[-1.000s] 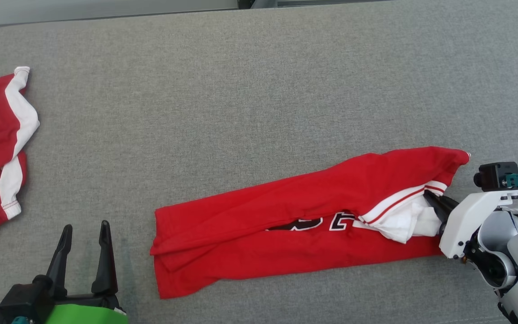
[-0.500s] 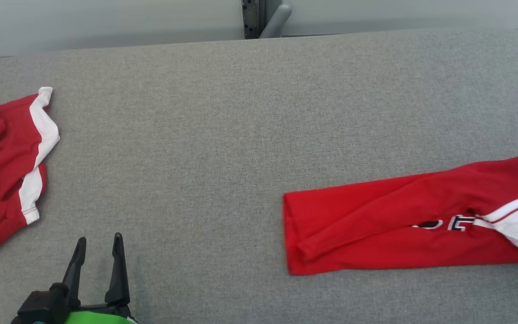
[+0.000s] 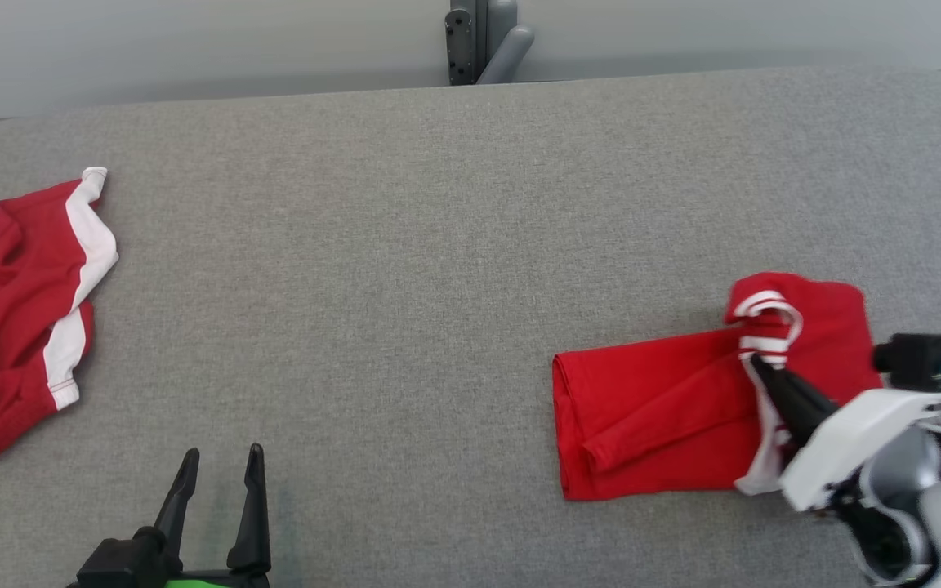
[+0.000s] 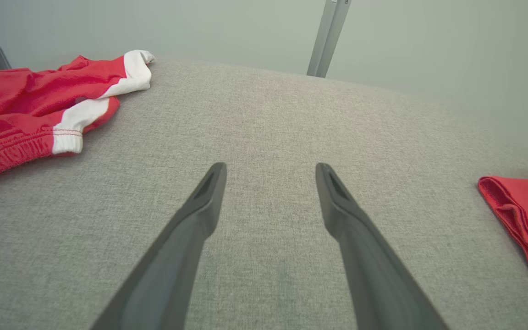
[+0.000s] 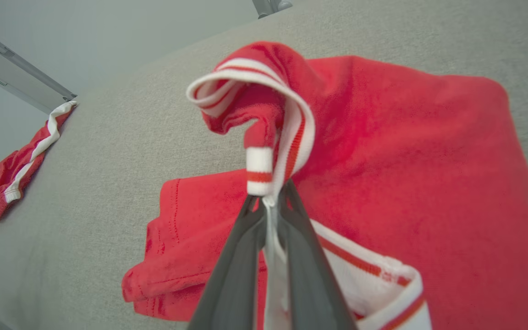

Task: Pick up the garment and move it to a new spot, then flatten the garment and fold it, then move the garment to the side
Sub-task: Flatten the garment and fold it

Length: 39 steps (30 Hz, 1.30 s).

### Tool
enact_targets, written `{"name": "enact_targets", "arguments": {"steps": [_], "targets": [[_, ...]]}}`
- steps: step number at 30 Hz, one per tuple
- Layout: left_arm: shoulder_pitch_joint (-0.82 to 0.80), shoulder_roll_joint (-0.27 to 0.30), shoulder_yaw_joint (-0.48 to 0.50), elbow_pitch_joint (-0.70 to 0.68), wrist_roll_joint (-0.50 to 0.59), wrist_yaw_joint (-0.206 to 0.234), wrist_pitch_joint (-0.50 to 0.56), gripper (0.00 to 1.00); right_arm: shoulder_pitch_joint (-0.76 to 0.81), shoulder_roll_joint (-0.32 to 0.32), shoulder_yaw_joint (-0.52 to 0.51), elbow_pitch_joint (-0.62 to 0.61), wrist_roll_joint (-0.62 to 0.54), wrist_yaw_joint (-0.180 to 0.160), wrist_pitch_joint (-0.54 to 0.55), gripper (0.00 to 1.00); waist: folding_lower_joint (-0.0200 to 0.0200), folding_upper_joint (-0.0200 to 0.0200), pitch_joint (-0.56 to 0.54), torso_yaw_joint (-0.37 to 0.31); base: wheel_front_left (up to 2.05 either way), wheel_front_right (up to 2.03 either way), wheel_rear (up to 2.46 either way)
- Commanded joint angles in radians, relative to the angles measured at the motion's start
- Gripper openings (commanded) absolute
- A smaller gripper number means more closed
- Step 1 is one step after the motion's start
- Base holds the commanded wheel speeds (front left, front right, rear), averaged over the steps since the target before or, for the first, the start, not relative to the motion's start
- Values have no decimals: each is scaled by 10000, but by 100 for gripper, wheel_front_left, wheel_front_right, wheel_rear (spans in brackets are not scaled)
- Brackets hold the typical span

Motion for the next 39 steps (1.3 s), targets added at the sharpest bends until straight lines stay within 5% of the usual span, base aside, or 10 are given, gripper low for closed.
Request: {"name": "enact_targets", "arguments": {"steps": [1, 4, 15, 16, 17, 23, 28, 30, 31, 39], "targets": [[-78, 13, -76, 72, 26, -37, 0, 100, -92, 767, 249, -16, -487, 4, -39, 0, 0, 44, 128, -120, 0, 0, 0], [-224, 71, -265, 151, 48, -37, 0, 100, -397, 2163, 539, 485, -1369, 4, -211, 0, 0, 44, 234, -167, 0, 0, 0], [-406, 65, -351, 360, -18, -34, 0, 100, -1086, 3068, 1547, 1852, -1990, 4, -1015, 0, 0, 44, 455, -50, 0, 0, 0], [-398, 52, -371, 390, -33, -34, 0, 100, -1133, 3073, 1637, 1846, -2044, 4, -1120, 17, 0, 44, 467, -53, 0, 0, 0], [-386, 40, -378, 409, -47, -34, 0, 100, -1150, 3081, 1734, 1801, -2166, 4, -1240, 100, 0, 44, 474, -59, 0, 0, 0], [-232, 1, -220, 469, -103, -34, 0, 100, -570, 3066, 1547, 322, -2180, 4, -1700, 100, 0, 44, 427, -130, 0, 0, 0], [-38, -72, 40, 395, -106, -34, 0, 100, -38, 2665, 265, -1530, -2452, 4, -2364, 100, 0, 44, 461, -367, 0, 0, 0], [-32, -99, -27, 420, -107, -34, 0, 100, 20, 2340, -354, -1378, -3138, 4, -2829, 23, 0, 44, 472, -427, 0, 0, 0], [-50, -108, -45, 423, -103, -34, 0, 100, 2, 2338, -579, -1098, -3357, 4, -3054, 0, 0, 44, 484, -454, 0, 0, 0], [-434, -144, -314, 601, -106, -35, 0, 100, -1000, 2207, -656, 2779, -6103, 2, -5178, 0, 0, 44, 490, -395, 0, 0, 0]]}}
